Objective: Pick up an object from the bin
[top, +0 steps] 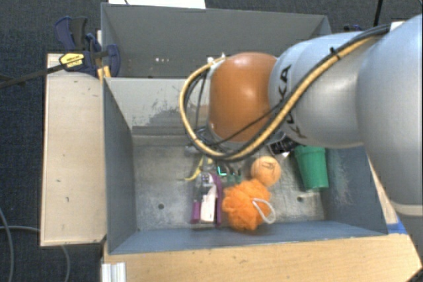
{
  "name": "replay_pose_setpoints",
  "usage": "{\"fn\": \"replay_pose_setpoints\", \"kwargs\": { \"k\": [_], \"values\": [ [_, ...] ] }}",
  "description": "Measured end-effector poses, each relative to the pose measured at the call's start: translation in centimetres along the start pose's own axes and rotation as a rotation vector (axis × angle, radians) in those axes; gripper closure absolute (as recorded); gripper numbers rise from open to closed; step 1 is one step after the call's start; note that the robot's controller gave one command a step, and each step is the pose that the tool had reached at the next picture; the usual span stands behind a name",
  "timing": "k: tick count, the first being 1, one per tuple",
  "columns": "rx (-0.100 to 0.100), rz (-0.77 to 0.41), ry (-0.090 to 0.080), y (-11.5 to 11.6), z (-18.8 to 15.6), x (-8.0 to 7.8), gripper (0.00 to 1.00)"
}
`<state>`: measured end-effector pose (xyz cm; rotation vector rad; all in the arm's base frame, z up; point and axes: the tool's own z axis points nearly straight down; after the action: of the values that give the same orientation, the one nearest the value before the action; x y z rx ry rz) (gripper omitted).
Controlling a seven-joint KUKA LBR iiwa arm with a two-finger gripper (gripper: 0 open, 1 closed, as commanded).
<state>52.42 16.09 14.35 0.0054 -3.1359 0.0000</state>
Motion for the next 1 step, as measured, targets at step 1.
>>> {"fn": "replay_pose_setpoints", "kwargs": {
  "k": [1],
  "values": [
    [-0.002,0.006,-0.008,-0.07,-0.42,-0.22,0.00]
  ]
}}
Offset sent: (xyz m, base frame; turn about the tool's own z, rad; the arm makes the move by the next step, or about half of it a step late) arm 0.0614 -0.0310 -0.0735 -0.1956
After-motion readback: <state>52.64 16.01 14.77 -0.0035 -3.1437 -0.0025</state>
